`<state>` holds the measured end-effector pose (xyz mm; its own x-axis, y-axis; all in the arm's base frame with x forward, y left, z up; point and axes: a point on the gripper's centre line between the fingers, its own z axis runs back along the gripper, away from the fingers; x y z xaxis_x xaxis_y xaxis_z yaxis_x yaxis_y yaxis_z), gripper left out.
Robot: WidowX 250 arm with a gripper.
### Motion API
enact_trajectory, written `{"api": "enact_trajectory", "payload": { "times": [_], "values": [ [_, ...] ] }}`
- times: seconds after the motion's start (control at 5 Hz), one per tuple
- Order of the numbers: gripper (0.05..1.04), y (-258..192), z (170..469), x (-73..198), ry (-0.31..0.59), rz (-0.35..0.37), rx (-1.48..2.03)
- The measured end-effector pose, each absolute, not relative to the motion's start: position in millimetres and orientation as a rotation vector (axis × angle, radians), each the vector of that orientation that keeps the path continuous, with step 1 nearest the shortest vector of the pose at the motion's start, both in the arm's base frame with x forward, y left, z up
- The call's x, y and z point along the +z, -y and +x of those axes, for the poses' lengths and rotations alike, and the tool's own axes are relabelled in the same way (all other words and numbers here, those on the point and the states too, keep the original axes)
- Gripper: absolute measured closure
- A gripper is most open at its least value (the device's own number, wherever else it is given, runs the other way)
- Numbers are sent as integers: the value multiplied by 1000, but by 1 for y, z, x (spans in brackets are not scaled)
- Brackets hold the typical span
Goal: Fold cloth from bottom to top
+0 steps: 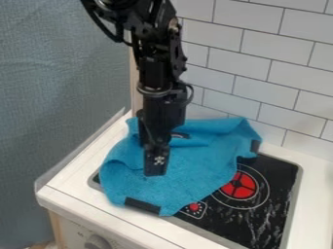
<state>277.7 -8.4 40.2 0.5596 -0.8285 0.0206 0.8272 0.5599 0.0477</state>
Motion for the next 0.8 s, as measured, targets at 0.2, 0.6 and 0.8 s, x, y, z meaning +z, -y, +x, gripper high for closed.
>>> {"api": "enact_trajectory", "payload": {
  "times": [0.2, 0.6, 0.8],
  "values": [
    [85, 13, 264, 29, -3, 68, -1089],
    [85, 17, 245, 4, -92, 62, -1190],
    [85, 16, 244, -8, -117, 62, -1212]
  ]
}}
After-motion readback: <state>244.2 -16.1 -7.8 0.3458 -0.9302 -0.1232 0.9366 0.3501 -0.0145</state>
